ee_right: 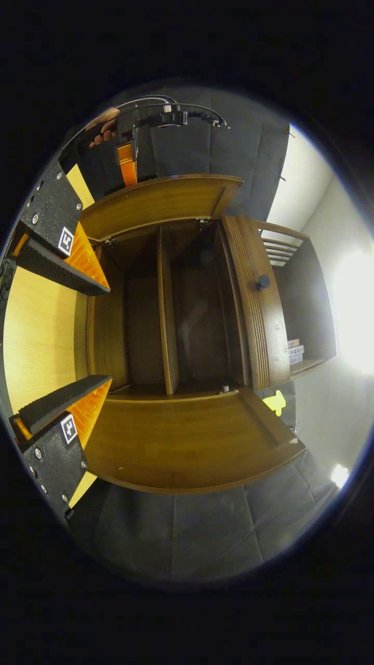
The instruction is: Open the right door of the double-door shoe cabinet with the right hand, and open the left door with the left hand.
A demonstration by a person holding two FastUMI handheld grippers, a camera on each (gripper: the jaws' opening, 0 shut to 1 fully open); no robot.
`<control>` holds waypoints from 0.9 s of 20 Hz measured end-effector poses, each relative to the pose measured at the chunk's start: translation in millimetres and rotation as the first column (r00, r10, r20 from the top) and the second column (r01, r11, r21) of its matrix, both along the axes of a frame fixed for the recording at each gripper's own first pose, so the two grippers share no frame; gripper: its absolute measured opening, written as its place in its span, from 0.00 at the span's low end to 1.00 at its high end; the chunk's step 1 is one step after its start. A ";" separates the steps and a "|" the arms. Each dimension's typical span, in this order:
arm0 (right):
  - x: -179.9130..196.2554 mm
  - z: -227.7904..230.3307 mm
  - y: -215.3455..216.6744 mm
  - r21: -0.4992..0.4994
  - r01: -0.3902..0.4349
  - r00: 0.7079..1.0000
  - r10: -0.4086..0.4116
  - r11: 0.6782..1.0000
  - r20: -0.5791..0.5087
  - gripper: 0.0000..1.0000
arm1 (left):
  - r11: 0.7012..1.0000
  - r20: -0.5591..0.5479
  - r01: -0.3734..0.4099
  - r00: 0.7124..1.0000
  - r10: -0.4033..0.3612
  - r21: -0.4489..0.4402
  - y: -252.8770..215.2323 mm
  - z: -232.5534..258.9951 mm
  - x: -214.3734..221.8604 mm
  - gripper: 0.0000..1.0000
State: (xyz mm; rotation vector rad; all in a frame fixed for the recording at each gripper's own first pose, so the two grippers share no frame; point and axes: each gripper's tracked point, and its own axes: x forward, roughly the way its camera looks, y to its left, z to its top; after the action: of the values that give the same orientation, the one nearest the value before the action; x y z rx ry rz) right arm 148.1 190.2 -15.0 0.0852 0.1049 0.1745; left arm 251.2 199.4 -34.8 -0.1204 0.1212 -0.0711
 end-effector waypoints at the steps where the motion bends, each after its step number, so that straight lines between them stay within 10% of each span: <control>1: 0.6 -0.6 4.9 -0.003 -0.009 1.000 0.009 1.000 0.000 0.95 | 1.000 -0.004 -0.017 1.000 0.017 -0.004 10.0 0.3 -1.5 0.16; 17: 31.8 -5.5 98.3 -0.025 -0.136 0.991 0.136 0.990 0.001 0.95 | 0.991 0.028 -0.126 0.992 0.125 0.041 106.7 1.5 -17.0 0.22; 18: 32.4 -5.2 102.2 -0.026 -0.139 0.990 0.139 0.990 0.002 0.95 | 0.992 0.030 -0.120 0.992 0.119 0.039 109.9 0.9 -17.8 0.11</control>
State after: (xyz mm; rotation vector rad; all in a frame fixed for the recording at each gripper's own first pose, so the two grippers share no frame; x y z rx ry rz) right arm 180.6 292.4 -20.2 0.0518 0.1093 0.3121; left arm 233.5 309.4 -33.9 -0.0857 0.0874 0.0495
